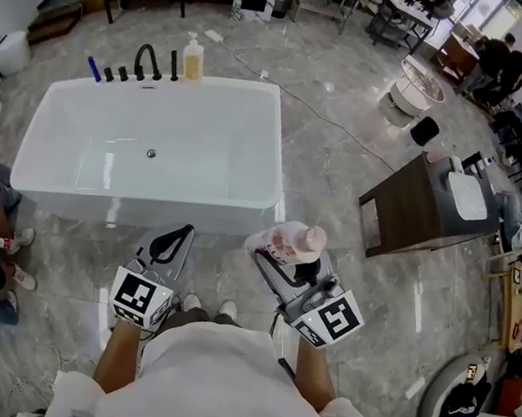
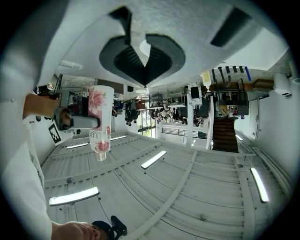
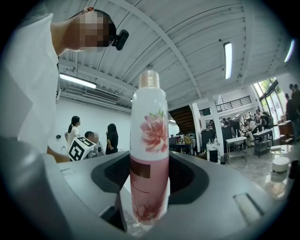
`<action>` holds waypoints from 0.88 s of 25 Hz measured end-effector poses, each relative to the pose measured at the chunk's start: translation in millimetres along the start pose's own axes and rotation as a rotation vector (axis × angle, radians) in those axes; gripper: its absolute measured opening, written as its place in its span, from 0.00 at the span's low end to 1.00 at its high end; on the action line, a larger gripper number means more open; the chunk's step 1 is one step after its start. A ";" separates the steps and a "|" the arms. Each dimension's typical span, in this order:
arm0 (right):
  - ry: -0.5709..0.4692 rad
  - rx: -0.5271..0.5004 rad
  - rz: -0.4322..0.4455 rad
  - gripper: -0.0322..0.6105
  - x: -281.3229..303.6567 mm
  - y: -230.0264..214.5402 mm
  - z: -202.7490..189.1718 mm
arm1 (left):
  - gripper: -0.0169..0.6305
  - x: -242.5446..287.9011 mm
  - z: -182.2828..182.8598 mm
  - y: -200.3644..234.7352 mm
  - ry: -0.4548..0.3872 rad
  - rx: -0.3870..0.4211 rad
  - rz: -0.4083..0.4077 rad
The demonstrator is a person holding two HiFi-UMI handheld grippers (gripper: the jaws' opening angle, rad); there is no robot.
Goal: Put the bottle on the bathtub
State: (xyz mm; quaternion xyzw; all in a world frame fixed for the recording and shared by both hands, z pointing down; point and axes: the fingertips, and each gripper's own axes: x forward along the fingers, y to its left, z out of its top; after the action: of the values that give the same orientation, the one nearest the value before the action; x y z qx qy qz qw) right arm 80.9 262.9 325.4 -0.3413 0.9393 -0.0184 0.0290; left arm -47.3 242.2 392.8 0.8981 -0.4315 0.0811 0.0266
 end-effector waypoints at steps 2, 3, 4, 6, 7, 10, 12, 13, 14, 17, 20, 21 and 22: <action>0.000 0.003 0.004 0.43 -0.5 -0.7 -1.5 | 0.04 -0.1 -2.3 -0.3 0.004 -0.004 0.006; 0.001 0.004 0.005 0.43 -0.7 -0.8 -3.0 | 0.04 -0.3 -3.8 -1.0 0.007 -0.005 0.008; 0.002 0.005 0.007 0.43 -1.0 -0.9 -4.2 | 0.04 -0.4 -4.8 -1.8 0.009 -0.005 0.010; 0.003 0.005 0.011 0.43 -2.0 -1.8 -5.6 | 0.04 0.5 -5.2 -3.4 0.010 -0.005 0.014; 0.003 0.006 0.013 0.43 -3.0 -2.9 -5.8 | 0.04 1.5 -5.1 -4.5 0.010 -0.006 0.017; 0.003 0.006 0.021 0.43 -7.2 -6.6 -8.0 | 0.04 4.5 -6.5 -9.2 0.014 -0.006 0.027; 0.004 0.004 0.025 0.43 -9.5 -8.8 -10.2 | 0.04 6.0 -8.7 -11.6 0.016 -0.009 0.033; 0.005 0.003 0.025 0.43 -10.7 -10.8 -10.9 | 0.04 7.5 -9.1 -12.6 0.017 -0.010 0.036; 0.005 0.003 0.026 0.43 -12.2 -13.5 -11.2 | 0.04 9.7 -9.0 -14.0 0.018 -0.011 0.039; 0.007 0.002 0.030 0.43 -18.9 -23.0 -11.1 | 0.04 18.2 -8.5 -20.2 0.025 -0.010 0.047; 0.008 -0.002 0.037 0.43 -26.2 -30.5 -11.7 | 0.04 25.4 -7.9 -25.7 0.031 -0.007 0.057; 0.007 -0.001 0.039 0.43 -29.1 -33.2 -11.7 | 0.04 27.8 -7.5 -27.4 0.034 -0.006 0.061; 0.004 0.001 0.040 0.43 -32.1 -36.3 -11.4 | 0.04 30.4 -6.8 -29.2 0.036 -0.004 0.065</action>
State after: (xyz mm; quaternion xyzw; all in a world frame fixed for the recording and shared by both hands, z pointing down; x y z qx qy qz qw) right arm 128.0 255.9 340.1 -0.3222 0.9461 -0.0192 0.0276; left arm -6.7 237.8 405.2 0.8819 -0.4602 0.0970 0.0335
